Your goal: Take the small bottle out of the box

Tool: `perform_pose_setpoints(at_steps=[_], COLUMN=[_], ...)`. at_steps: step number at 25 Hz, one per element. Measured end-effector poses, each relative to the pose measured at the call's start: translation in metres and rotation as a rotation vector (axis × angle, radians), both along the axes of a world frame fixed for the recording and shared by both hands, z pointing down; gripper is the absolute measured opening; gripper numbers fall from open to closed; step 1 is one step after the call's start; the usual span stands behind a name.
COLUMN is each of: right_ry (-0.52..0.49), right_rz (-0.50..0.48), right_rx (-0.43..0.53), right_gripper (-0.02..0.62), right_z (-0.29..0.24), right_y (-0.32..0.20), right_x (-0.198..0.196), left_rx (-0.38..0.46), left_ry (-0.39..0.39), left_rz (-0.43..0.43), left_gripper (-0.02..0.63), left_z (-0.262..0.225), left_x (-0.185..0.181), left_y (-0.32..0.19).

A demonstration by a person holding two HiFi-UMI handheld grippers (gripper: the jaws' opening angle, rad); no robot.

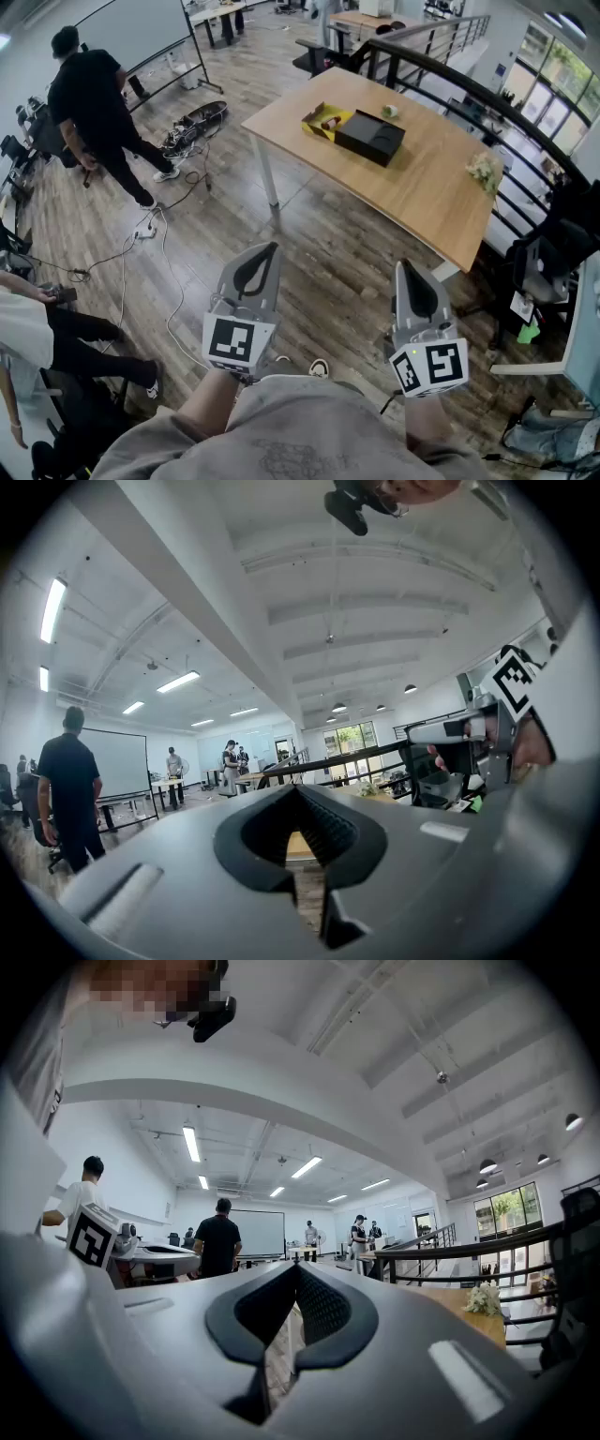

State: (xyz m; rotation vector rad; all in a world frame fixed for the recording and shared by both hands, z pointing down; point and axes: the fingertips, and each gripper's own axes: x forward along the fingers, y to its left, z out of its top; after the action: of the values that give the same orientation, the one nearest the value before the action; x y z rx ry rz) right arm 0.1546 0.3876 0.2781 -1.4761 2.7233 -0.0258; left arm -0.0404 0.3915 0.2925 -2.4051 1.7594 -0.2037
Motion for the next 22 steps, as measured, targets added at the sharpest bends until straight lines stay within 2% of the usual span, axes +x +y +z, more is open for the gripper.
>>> perform_pose_setpoints(at_steps=[3,15,16,18,22], right_ry=[-0.004,-0.008,-0.006,-0.002,0.002], right_rz=[-0.001,-0.030,-0.035,-0.043,-0.044], right_rx=[0.000,-0.027,-0.032,-0.038,-0.043], right_gripper=[0.011,0.011,0.011,0.011,0.011], right_z=[0.000,0.008,0.009,0.012,0.015], right_y=[-0.003,-0.009,-0.011,-0.016,-0.033], right_x=[0.000,-0.006,-0.008,-0.012,-0.016], left_rx=[-0.025,-0.018,-0.025,-0.031,-0.030], left_ry=[0.011,0.011,0.025,0.054,0.066], left_rz=[-0.005,-0.014,-0.016,-0.011,-0.016], left_gripper=[0.002,0.002,0.019,0.226,0.230], left_z=[0.003,0.001,0.001,0.001,0.003], left_x=[0.001,-0.003,-0.006,-0.011,-0.018], left_y=[-0.002,-0.010,-0.013,-0.020,-0.037])
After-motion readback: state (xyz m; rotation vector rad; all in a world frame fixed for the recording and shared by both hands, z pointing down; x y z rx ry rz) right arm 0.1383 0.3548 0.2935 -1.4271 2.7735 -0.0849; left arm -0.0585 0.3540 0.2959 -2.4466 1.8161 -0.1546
